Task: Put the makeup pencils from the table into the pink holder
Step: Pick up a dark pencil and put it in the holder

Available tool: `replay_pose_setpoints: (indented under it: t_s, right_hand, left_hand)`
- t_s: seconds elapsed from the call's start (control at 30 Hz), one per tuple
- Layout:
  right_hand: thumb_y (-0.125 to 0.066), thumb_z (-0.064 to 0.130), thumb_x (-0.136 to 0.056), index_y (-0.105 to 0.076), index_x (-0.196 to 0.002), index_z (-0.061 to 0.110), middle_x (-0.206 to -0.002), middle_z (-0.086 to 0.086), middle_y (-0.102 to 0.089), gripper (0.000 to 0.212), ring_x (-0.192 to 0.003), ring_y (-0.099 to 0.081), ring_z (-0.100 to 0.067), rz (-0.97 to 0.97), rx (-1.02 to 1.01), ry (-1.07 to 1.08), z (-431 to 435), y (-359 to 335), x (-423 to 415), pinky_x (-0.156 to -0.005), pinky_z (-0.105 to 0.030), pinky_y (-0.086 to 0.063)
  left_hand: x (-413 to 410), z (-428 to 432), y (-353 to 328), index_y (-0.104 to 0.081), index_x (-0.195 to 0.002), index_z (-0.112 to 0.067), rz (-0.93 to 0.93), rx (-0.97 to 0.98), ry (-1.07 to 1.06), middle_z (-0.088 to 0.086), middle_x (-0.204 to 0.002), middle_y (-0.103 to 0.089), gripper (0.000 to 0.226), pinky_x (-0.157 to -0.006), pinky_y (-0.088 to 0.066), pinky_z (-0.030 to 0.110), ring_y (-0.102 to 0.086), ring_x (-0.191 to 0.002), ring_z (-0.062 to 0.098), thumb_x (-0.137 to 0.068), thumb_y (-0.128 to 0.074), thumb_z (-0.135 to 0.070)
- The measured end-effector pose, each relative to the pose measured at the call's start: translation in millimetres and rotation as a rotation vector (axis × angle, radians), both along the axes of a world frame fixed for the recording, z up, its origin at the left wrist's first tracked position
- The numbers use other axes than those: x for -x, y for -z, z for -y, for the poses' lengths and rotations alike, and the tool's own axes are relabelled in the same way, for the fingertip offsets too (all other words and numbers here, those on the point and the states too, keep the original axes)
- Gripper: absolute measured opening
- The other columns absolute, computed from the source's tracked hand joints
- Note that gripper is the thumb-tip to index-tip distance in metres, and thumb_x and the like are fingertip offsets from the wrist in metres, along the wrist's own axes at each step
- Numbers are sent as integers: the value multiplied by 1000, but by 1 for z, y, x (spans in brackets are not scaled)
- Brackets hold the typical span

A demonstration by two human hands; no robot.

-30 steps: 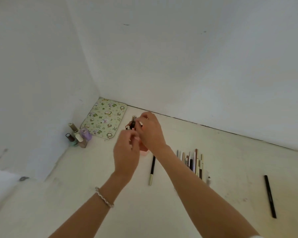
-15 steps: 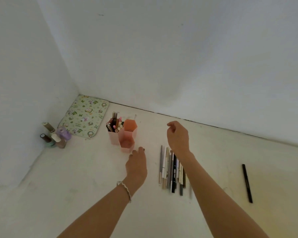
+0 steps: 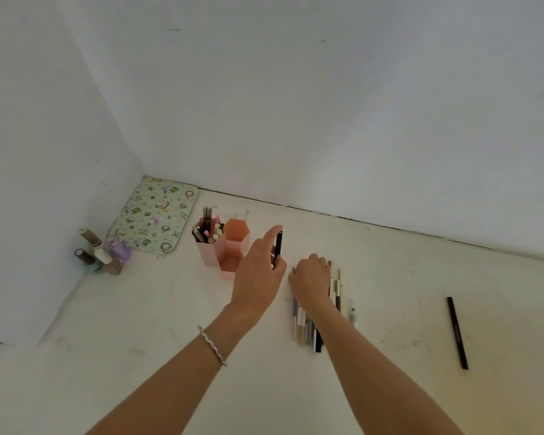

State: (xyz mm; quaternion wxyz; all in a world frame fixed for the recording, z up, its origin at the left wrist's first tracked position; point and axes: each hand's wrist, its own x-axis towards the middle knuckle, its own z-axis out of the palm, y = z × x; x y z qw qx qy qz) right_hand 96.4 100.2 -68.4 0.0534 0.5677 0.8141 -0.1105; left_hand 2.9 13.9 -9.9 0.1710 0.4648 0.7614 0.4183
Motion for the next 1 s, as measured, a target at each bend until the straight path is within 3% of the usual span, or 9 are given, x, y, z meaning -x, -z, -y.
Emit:
replay_pose_setpoints:
  t_s: [0.1,0.17,0.3,0.43,0.53,0.63,0.73,0.83,1.0]
  right_hand:
    - [-56,24,-85,-56,-59,11,-67,-6,-50,29,-67,-43,-20,-264,110,99,-3,-5,5,-72,-31,-41]
    - [-61,22,-80,-52,-58,12,-56,-3,-46,26,-54,-38,-18,-566,229,222,-13,-19,6,-57,-26,-36]
    - [-58,19,-86,-60,-81,8,-75,-7,-65,13,-65,-54,-18,-896,302,303,-36,-61,9,-59,-27,-42]
    - [-57,14,-87,-58,-84,19,-84,-12,-71,6,-73,-65,-28,-1113,223,246,-41,-96,19,-69,-35,-54]
    - [-56,13,-90,-58,-99,22,-80,-8,-71,13,-79,-68,-26,-1216,167,222,-35,-111,28,-74,-30,-53]
    - [-56,10,-92,-55,-108,23,-79,-6,-72,21,-77,-69,-20,-1311,121,184,-29,-125,39,-72,-23,-54]
    - [-57,10,-92,-55,-103,26,-77,2,-73,20,-74,-70,-13,-1446,48,140,-19,-139,58,-68,-15,-51]
    - [-55,12,-93,-52,-105,28,-82,3,-73,20,-79,-70,-11,-1523,-43,50,-6,-146,84,-75,-17,-52]
    - [-51,16,-99,-48,-113,26,-91,2,-68,17,-83,-66,-15,-1263,-123,-189,18,-122,117,-77,-30,-54]
  left_hand:
    - [12,4,-13,-45,-140,-28,51,-119,-58,-4,-94,-56,51,-68,-58,29,-61,-77,9,-94,-62,-13]
    - [33,6,-27,-47,-137,-26,55,-263,-170,-3,-96,-60,49,-72,-58,22,-62,-80,8,-92,-63,-11]
    - [93,7,-57,-43,-137,-28,6,-499,-434,-6,-99,-62,50,-69,-53,12,-62,-83,3,-92,-58,-13]
    - [120,10,-51,-43,-136,-25,-94,-443,-477,2,-106,-63,46,-72,-53,19,-61,-84,8,-94,-56,-13]
    - [120,16,-25,-55,-128,-12,-240,-255,-369,10,-113,-62,32,-81,-55,35,-60,-96,20,-96,-55,-9]
    - [120,25,-2,-73,-97,-2,-458,-108,-342,17,-115,-63,20,-91,-49,51,-56,-112,36,-95,-57,-14]
    - [126,34,-3,-68,-109,-6,-413,-200,-479,14,-119,-61,30,-100,-41,42,-53,-116,33,-100,-43,-19]
    - [131,35,-14,-60,-115,-6,-336,-314,-508,11,-114,-61,29,-98,-41,39,-53,-111,29,-97,-39,-16]
    - [122,35,-27,-62,-113,-5,-244,-354,-456,9,-110,-63,27,-96,-36,26,-53,-108,26,-96,-41,-8]
